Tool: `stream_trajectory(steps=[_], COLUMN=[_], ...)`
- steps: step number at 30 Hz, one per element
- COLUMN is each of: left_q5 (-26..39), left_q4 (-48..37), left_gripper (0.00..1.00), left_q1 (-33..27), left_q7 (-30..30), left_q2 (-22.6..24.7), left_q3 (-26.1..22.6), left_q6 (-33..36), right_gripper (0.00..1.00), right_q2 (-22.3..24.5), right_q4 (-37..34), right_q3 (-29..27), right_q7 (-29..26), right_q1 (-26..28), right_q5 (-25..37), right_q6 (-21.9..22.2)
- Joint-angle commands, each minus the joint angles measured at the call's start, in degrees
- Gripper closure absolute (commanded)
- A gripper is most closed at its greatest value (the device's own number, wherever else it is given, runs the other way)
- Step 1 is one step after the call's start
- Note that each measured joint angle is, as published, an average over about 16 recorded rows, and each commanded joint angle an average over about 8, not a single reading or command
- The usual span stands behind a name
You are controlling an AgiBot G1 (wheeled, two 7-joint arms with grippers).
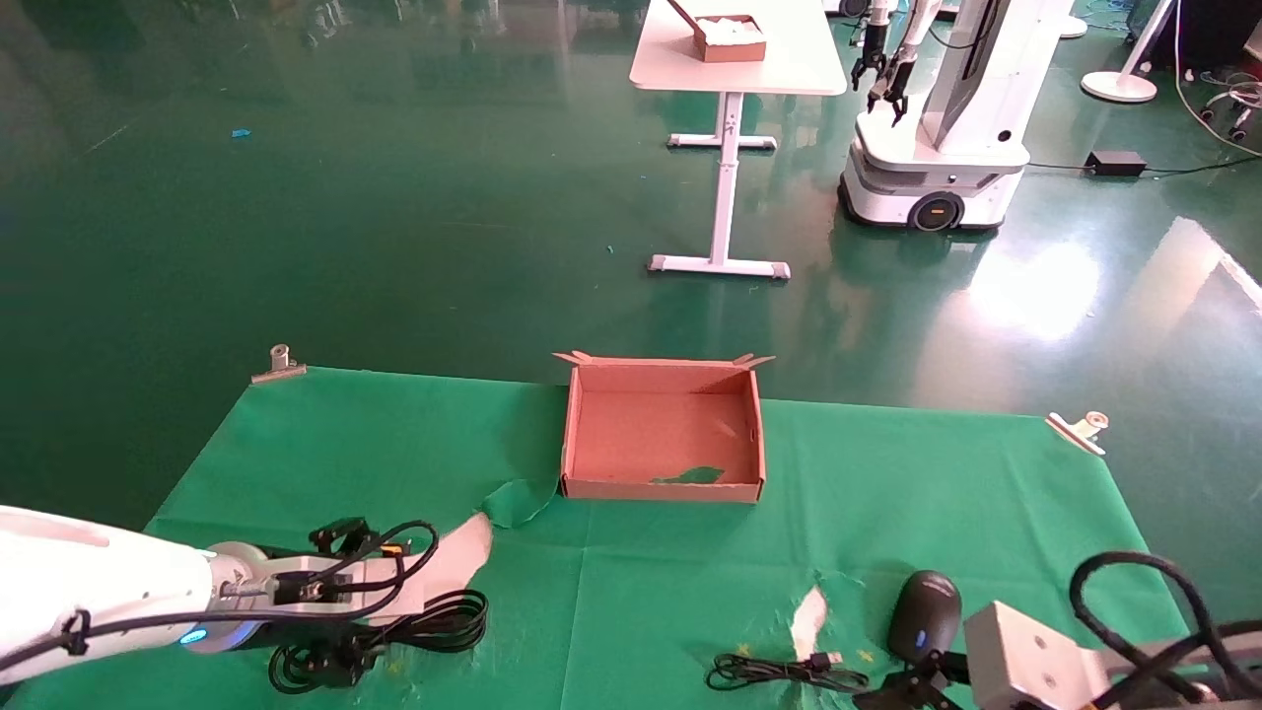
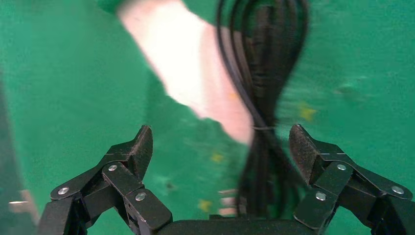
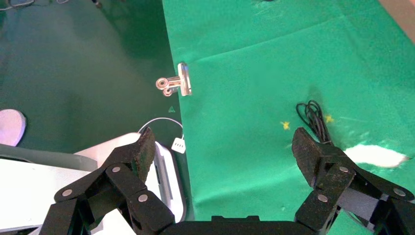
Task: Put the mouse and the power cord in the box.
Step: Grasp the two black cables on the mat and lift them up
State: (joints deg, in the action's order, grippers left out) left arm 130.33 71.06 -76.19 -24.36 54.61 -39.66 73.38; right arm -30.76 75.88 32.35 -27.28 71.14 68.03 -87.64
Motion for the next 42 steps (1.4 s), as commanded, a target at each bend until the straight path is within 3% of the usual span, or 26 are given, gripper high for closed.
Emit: stream_trajectory(steps=[1,9,20,28,34,42], left_q5=[-0.4,-1.5,4.2,6.1,6.2,6.3], left_q4=[-0.9,-3.5,-3.8,-1.9,-1.5,-1.3], left_gripper=[0.0,0.0,0.0,0.0,0.0,0.0], left_q1=[-0.6,-1.5,-1.1,0.0,0.1,0.2], left_q7=[-0.7,-1.4,-4.9,-6.0,-6.3,-6.4], left_q2=[0.2,1.1,4.2,3.9,3.9,3.8], left_q3=[0.0,0.3,-1.3,-1.6,-1.6,-1.6], left_q6=[1.5,2.4,0.1,-0.9,-0.8,-0.7], right_gripper=[0.0,0.0,0.0,0.0,0.0,0.0], right_q2=[0.0,-0.1,-0.4,-1.7,-7.6,-20.5], right_q4=[0.0,0.1,0.2,0.4,-4.1,-22.0], right_q3=[0.2,1.0,2.1,5.6,10.5,17.1], right_q7=[-0.2,-0.6,-1.4,-4.5,-3.6,6.5], right_q1=[0.0,0.3,1.4,1.5,6.5,17.1], right_q5=[-0.1,-0.1,0.5,6.8,18.6,32.0], right_q6=[0.0,0.0,0.3,0.8,-0.5,-0.9])
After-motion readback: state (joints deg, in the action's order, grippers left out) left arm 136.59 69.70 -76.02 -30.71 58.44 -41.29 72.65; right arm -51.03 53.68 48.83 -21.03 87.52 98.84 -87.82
